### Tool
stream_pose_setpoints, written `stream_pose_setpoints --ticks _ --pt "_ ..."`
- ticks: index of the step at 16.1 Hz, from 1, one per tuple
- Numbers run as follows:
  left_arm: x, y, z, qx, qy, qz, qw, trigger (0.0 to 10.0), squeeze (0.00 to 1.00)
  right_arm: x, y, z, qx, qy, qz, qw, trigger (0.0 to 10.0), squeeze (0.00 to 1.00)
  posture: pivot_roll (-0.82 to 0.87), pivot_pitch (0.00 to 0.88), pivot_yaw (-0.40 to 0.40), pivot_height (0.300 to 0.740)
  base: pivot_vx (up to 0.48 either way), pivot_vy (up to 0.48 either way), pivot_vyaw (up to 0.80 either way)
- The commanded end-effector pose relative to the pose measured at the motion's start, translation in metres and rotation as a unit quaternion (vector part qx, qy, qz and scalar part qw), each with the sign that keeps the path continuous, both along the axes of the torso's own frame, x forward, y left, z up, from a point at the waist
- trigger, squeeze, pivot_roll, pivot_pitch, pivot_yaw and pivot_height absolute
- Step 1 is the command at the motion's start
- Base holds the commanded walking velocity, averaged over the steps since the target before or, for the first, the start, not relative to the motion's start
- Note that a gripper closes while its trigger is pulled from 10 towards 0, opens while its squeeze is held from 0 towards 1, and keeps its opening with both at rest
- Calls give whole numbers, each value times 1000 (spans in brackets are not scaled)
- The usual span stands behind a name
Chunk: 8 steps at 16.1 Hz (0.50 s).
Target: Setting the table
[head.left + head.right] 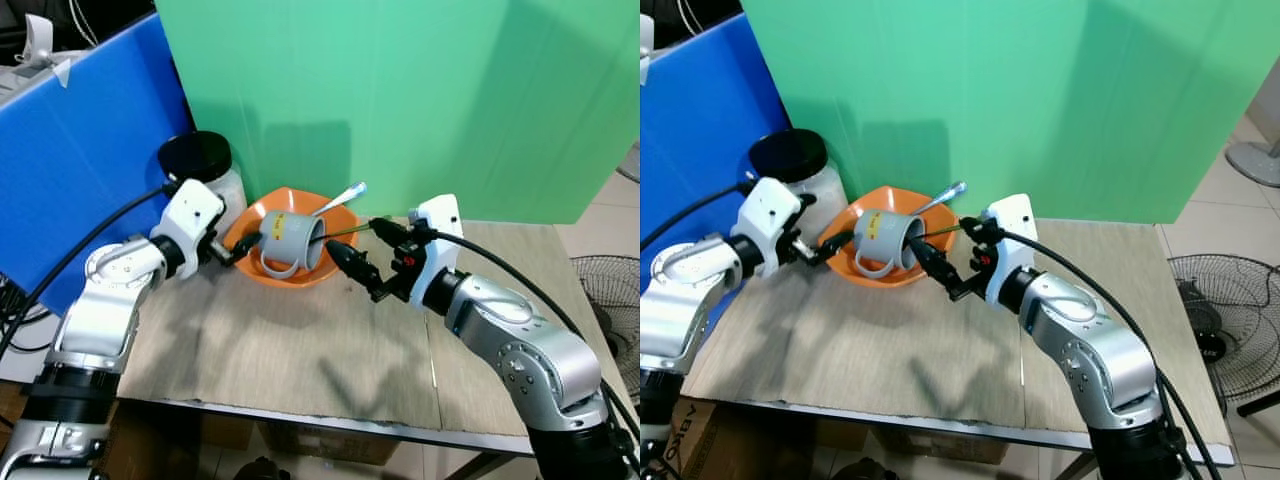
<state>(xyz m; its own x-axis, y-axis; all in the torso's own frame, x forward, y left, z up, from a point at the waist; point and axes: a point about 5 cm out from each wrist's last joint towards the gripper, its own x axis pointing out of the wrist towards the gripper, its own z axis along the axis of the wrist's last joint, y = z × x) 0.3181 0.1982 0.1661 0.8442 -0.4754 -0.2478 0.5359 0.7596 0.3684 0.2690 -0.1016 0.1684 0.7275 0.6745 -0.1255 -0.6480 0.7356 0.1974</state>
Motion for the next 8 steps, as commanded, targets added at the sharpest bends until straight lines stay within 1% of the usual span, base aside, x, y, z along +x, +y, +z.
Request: stream_pose_setpoints --ticks 1,2,3,4,5,6,7,8 --pt "3 -2 9 -9 -20 2 1000 10000 0 3 -1 1 7 1 -5 1000 10000 0 80 0 45 740 0 0 0" --pt "6 -2 10 -12 -23 12 1000 10000 0 6 2 -2 21 22 -13 999 10000 0 76 0 51 740 0 0 0" --pt "6 0 7 -3 -18 19 1000 10000 0 9 7 -6 27 43 -18 999 10000 0 74 0 55 740 0 0 0" --pt "6 3 3 8 -13 26 1000 10000 0 13 15 -12 38 72 -19 997 10000 0 74 0 56 740 0 0 0" --pt "5 5 2 10 -11 26 1000 10000 0 15 22 -14 48 88 -14 995 10000 0 75 0 57 740 0 0 0" --pt "3 7 1 12 -8 21 1000 10000 0 19 30 -15 66 109 -8 992 10000 0 77 0 56 740 0 0 0" --pt "-1 8 0 20 -1 8 1000 10000 0 27 37 -16 81 129 -11 988 10000 0 84 0 51 740 0 0 0" --pt "-7 9 -3 30 10 -17 999 10000 0 36 45 -19 87 149 -14 985 10000 0 84 0 51 740 0 0 0"
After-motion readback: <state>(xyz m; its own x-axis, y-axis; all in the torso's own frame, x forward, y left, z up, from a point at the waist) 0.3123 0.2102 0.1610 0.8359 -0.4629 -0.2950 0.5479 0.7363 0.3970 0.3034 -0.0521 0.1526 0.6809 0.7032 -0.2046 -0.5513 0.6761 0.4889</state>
